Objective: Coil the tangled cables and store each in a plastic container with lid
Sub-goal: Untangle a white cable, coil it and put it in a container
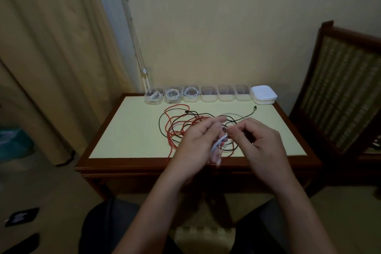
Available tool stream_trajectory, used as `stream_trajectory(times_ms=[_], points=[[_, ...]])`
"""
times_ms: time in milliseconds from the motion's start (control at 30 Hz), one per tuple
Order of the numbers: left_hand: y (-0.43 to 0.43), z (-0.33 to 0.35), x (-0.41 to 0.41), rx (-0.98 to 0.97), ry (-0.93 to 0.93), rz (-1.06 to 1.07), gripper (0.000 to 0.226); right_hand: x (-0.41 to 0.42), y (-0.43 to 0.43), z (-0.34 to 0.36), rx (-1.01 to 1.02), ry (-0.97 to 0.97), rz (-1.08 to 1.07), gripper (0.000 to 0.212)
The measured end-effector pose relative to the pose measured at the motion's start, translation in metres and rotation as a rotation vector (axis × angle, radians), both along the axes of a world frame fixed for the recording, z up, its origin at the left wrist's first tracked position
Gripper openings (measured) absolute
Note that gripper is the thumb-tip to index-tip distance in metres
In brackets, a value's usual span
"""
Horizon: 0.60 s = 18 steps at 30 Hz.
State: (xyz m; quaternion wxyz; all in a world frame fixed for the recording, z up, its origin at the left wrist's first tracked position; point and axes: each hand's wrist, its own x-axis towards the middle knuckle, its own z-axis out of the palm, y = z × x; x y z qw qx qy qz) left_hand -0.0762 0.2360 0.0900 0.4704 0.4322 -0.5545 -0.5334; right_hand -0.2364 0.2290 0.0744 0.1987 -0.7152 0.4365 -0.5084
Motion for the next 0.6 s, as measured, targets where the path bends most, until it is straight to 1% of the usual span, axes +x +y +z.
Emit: stream_trajectory(times_ms=[100,200,300,400,467,500,567,600], points=[[0.001,0.001,0.001,0.149,0.182,-0.100,0.032,0.002,0.000,-0.003,0.004,-0.016,-0.068,0.014],[0.001,0.003,0.003,0.259,0.382,-0.192,0.036,0.004,0.002,-0.003,0.097,-0.079,-0.093,0.027],[0.000,0.002,0.008,0.292,0.511,-0.277,0.039,0.007,0.006,0.003,0.198,-0.169,-0.038,0.032],[0.001,0.002,0.012,0.300,0.573,-0.349,0.037,0.009,0.011,0.005,0.225,-0.190,0.073,0.033],[0.002,0.002,0.010,0.283,0.562,-0.342,0.035,0.011,0.012,0.006,0.184,-0.149,0.073,0.035],[0.003,0.003,0.008,0.255,0.524,-0.301,0.035,0.011,0.011,0.006,0.159,-0.118,0.042,0.040],[0.003,0.001,0.003,0.139,0.360,-0.153,0.034,0.013,0.010,0.005,0.130,-0.102,-0.024,0.052],[0.004,0.000,0.001,0.064,0.263,-0.082,0.032,0.013,0.010,0.005,0.120,-0.114,-0.047,0.053]])
